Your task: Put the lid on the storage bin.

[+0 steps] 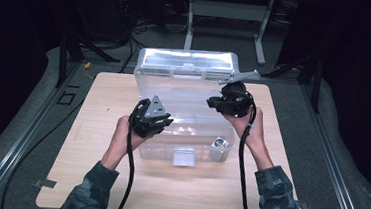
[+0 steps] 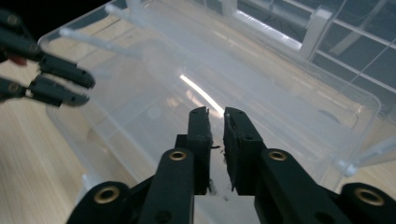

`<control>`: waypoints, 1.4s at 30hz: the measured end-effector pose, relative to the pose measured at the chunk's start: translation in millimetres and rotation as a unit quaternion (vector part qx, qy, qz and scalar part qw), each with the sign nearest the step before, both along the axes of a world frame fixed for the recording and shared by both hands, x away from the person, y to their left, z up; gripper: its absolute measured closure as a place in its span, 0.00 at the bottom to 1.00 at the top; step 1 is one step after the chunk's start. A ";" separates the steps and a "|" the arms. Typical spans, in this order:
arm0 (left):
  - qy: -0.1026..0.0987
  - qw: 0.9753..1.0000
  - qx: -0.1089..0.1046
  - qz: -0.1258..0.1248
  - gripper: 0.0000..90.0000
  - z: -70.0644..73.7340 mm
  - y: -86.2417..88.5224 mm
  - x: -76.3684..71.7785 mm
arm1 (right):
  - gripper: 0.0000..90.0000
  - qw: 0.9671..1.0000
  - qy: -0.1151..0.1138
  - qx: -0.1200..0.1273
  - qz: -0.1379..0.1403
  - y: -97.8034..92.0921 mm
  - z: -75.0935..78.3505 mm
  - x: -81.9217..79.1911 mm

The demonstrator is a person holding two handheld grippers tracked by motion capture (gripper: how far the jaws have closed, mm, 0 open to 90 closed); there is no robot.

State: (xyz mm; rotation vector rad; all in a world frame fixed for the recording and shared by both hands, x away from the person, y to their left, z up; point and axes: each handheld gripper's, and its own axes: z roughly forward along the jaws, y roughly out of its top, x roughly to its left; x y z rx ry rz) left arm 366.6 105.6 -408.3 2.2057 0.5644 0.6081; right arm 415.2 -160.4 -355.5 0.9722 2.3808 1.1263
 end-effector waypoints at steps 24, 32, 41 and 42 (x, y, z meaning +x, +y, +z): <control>0.056 0.998 -0.029 -0.011 0.60 -5.6 11.3 -5.8 | 0.99 0.999 -0.020 0.018 -0.028 1.0 5.3 7.9; 0.062 0.997 -0.034 0.007 0.26 -4.5 24.1 -22.8 | 0.99 0.999 -0.016 0.015 -0.030 0.7 -0.1 3.1; 0.041 0.997 -0.043 0.041 0.01 -6.3 51.2 -40.6 | 0.99 1.000 -0.009 0.008 -0.026 -1.3 -4.8 -0.9; 0.038 0.997 -0.046 0.047 0.01 -8.0 55.7 -42.8 | 0.99 1.000 -0.008 0.007 -0.026 -1.2 -4.9 -1.8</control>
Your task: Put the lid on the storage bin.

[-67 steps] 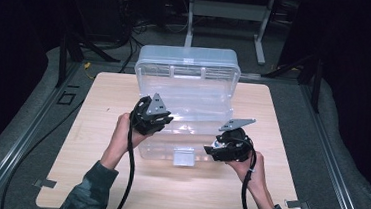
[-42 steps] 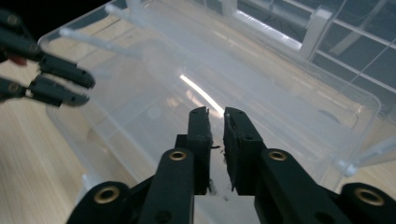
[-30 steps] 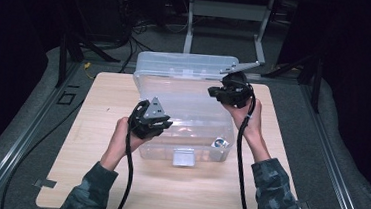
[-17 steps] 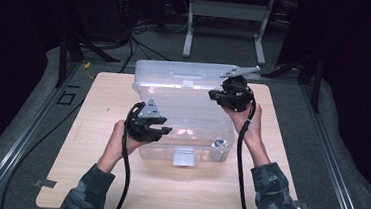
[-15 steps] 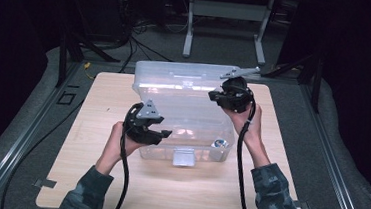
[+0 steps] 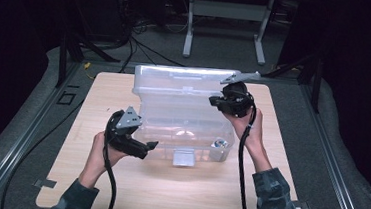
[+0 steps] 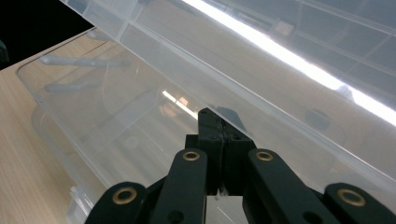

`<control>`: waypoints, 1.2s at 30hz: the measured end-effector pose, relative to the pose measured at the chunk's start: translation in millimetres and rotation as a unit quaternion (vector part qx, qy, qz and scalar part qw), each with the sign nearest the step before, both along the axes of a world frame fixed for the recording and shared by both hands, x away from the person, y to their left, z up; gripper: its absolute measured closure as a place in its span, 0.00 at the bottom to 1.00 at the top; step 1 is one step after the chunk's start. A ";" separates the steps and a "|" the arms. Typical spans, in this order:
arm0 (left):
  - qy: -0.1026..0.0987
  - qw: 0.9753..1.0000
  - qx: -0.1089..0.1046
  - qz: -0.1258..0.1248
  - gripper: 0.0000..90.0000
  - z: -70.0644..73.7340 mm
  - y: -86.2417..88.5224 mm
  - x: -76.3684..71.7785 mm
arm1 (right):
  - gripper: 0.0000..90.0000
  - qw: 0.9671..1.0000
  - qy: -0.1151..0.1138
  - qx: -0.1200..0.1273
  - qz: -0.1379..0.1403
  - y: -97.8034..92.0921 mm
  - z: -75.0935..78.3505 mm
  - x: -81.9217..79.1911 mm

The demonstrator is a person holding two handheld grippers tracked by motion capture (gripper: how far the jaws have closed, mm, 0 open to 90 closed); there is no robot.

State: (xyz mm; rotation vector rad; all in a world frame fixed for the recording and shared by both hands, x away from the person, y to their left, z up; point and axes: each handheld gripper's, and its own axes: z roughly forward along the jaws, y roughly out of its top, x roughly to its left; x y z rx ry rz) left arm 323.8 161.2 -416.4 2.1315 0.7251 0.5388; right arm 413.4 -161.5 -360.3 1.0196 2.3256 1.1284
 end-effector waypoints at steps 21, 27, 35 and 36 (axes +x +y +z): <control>0.026 0.998 -0.017 0.062 0.00 -64.2 30.6 -3.7 | 0.99 1.000 0.000 -0.001 0.011 -3.5 -12.2 -15.1; 0.034 0.998 -0.013 0.059 0.00 -72.3 28.1 -1.1 | 0.99 1.000 0.002 -0.002 0.014 -4.4 -14.6 -18.6; 0.034 0.997 -0.022 0.067 0.01 -78.0 26.8 2.7 | 0.99 1.000 0.004 -0.001 0.014 -4.7 -17.8 -22.4; 0.035 0.997 -0.025 0.069 0.02 -78.9 26.8 3.5 | 0.99 1.000 0.006 0.000 0.014 -4.9 -18.2 -22.7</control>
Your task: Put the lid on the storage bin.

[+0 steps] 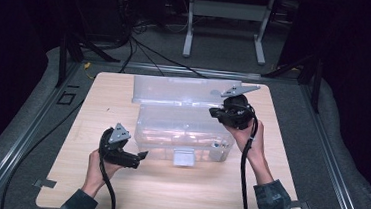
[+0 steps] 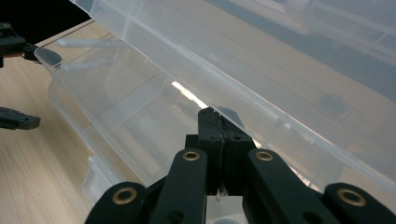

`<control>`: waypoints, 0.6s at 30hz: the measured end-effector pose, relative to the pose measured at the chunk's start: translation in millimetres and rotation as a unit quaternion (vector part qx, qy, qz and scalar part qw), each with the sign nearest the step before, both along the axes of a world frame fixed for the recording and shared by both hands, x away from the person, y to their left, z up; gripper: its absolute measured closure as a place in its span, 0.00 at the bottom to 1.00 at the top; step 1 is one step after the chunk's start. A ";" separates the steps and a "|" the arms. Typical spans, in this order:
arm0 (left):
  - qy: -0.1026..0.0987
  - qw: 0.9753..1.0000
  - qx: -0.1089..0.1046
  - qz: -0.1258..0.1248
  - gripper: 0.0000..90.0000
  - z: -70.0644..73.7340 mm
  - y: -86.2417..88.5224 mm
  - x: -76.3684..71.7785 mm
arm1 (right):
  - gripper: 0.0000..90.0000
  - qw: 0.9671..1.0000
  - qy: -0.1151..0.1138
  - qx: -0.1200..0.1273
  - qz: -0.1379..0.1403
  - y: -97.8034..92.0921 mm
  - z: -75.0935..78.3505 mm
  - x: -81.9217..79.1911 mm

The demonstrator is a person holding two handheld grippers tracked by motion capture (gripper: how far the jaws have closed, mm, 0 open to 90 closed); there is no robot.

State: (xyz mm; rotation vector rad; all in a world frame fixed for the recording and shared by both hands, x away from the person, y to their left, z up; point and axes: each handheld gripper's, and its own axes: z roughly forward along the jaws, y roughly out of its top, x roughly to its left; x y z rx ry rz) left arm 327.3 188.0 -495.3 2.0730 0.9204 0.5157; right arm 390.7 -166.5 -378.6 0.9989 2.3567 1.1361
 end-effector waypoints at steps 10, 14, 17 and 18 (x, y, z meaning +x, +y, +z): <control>0.001 1.000 -0.002 0.005 0.20 -3.4 -2.8 2.1 | 0.99 1.000 0.003 0.000 -0.001 -1.7 -4.5 -6.4; 0.003 1.000 0.006 0.004 0.27 -5.8 -3.4 3.3 | 0.99 1.000 0.004 0.004 0.002 -2.9 -4.5 -8.8; 0.007 1.000 0.005 0.004 0.28 -7.7 -2.9 3.8 | 0.99 1.000 0.005 0.000 -0.002 -3.1 -5.0 -10.5; 0.006 1.000 0.014 0.007 0.30 -8.2 -3.3 3.8 | 0.99 1.000 0.003 0.002 0.000 -3.4 -6.0 -10.7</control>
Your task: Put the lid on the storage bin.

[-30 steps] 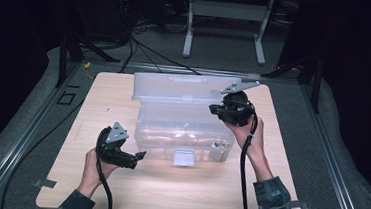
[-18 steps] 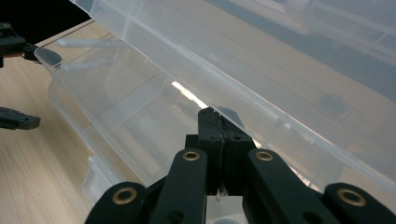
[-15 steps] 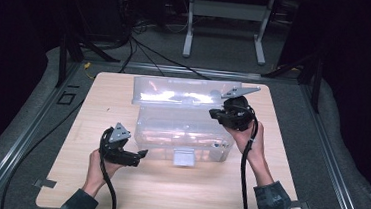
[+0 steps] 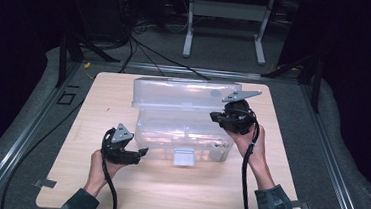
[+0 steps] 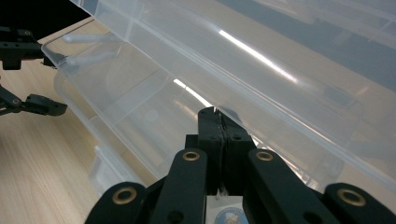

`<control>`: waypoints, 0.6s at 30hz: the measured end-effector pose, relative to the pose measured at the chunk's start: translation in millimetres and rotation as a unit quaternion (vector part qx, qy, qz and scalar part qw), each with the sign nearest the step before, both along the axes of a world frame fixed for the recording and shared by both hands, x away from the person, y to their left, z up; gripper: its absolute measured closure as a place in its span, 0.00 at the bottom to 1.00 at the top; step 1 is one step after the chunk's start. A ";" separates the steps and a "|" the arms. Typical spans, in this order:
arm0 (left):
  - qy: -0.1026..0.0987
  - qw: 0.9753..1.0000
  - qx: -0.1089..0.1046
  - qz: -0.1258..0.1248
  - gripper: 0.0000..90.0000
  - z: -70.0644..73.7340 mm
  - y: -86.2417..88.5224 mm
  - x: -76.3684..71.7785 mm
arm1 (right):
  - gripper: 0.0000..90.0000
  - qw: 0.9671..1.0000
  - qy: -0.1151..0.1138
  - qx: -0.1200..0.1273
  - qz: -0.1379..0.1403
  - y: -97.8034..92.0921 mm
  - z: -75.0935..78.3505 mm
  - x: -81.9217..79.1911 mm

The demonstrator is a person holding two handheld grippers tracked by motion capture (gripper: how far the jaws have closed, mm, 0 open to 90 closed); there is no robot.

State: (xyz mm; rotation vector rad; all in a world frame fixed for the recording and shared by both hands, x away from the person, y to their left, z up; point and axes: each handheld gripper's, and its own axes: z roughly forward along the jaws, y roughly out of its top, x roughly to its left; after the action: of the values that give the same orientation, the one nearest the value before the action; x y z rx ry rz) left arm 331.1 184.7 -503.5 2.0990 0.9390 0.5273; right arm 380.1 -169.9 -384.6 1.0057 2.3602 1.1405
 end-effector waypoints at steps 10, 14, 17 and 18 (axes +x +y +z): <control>0.010 1.000 -0.015 -0.007 0.35 -2.2 2.8 2.7 | 0.99 1.000 0.006 0.001 -0.002 -1.5 -6.7 -7.9; 0.010 1.000 -0.015 -0.008 0.35 -2.2 2.9 3.2 | 0.98 1.000 0.006 0.003 -0.004 -2.5 -9.4 -11.3; 0.012 1.000 -0.014 -0.006 0.33 -1.5 2.4 2.3 | 0.98 1.000 0.009 0.009 -0.005 -4.3 -13.6 -15.1; 0.012 1.000 -0.014 -0.006 0.32 -1.5 2.4 2.3 | 0.97 1.000 0.009 0.011 -0.007 -5.0 -14.3 -15.8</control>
State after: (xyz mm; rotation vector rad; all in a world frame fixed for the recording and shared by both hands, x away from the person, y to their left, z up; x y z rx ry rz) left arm 333.4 187.0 -505.0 2.0878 0.9418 0.4814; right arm 364.2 -174.9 -398.9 1.0415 2.3559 1.1584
